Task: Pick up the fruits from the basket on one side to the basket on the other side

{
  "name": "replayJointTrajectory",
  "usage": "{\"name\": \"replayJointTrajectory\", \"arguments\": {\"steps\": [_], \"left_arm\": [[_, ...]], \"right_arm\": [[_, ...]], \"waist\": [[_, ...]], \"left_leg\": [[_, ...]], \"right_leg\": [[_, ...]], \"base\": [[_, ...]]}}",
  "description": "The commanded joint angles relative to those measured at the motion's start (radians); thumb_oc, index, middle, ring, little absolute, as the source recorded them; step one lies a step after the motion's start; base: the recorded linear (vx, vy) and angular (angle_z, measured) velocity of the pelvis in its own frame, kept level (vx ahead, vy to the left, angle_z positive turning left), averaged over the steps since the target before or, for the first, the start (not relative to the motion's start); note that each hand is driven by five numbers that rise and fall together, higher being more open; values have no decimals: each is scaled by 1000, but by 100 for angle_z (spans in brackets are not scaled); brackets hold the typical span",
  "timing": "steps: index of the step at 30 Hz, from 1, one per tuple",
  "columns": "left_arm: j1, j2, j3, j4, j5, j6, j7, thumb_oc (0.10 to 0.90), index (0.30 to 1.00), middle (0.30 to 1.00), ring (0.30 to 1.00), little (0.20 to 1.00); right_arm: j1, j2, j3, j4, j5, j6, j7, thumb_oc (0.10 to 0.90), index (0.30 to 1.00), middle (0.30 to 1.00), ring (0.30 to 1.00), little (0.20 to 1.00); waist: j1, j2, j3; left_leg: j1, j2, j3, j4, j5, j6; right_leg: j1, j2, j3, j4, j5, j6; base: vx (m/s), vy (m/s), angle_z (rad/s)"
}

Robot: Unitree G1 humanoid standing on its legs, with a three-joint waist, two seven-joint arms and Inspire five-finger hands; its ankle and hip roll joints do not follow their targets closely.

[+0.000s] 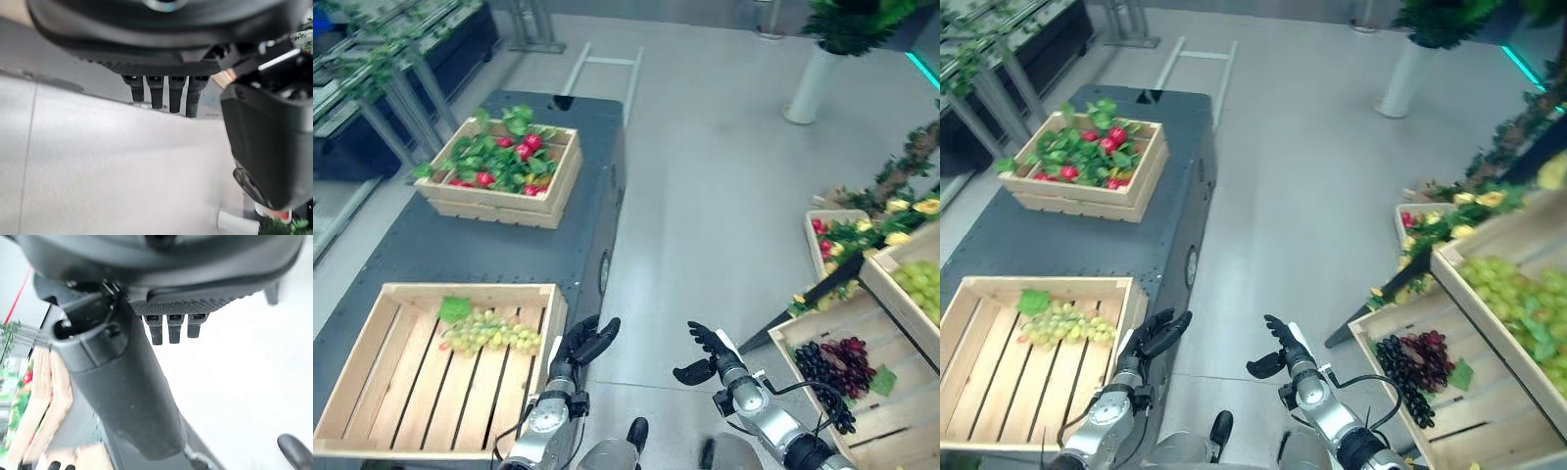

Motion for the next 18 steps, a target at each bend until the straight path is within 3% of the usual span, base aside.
{"name": "replayJointTrajectory", "arguments": {"steps": [1, 3, 6, 10, 13, 15, 17, 18], "left_arm": [[-88, -27, -44, -51, 11, -80, -53, 800, 900, 900, 900, 900], [-93, -29, -48, -46, 7, -81, -51, 800, 900, 900, 900, 900], [-80, -34, -56, -57, 59, -87, -70, 800, 900, 900, 900, 900], [-67, -23, -92, -106, 153, -77, -75, 800, 900, 900, 900, 900], [-78, -10, -119, -118, 162, -60, -94, 800, 900, 900, 900, 900], [-82, -8, -131, -131, 131, -48, -118, 800, 900, 900, 900, 900], [-88, -12, -145, -141, 106, -38, -141, 800, 900, 900, 900, 900], [-104, -18, -162, -149, 109, -27, -164, 800, 900, 900, 900, 900]], "right_arm": [[-93, -12, -48, -10, 51, -90, -75, 800, 900, 900, 900, 900], [-98, -11, -50, -1, 50, -92, -75, 800, 900, 900, 900, 900], [-106, -14, -72, -7, 46, -89, -60, 800, 900, 900, 900, 900], [-78, -47, -88, -37, 20, -81, -47, 800, 900, 900, 900, 900], [-77, -62, -96, -37, 4, -79, -70, 800, 900, 900, 900, 900], [-65, -67, -106, -36, -7, -82, -110, 800, 900, 900, 900, 900], [-41, -67, -122, -40, -25, -67, -190, 800, 900, 900, 900, 900], [-11, -72, -141, -47, -18, -63, -248, 800, 900, 900, 900, 900]], "waist": [[-38, -26, -7], [-41, -27, -9], [-18, -49, -37], [-9, -58, -61], [-8, -58, -65], [-16, -58, -64], [-39, -56, -64], [-61, -59, -61]], "left_leg": [[53, -71, 4, -45, -149, -17], [50, -74, -5, -43, -150, -17], [64, -45, 0, -19, -167, -34], [71, -22, 27, 5, -188, -52], [58, -2, 85, 28, -194, -64], [50, 17, 150, 42, -194, -73], [27, 41, 287, 67, -191, -87], [-16, 72, 429, 133, -184, -109]], "right_leg": [[-14, 65, 166, -161, 145, 16], [-12, 69, 172, -155, 140, 14], [102, 28, 103, -213, 112, 2], [181, 17, 82, -302, 110, -14], [218, 8, 38, -325, 94, -28], [242, 5, -12, -322, 73, -38], [263, 1, -72, -319, 52, -49], [277, -11, -131, -334, 49, -53]], "base": [[132, -250, 139], [108, -169, 179], [313, -363, 166], [175, -202, 10], [81, -143, 3], [48, -93, 46], [3, -42, 91], [-48, -40, 133]]}}
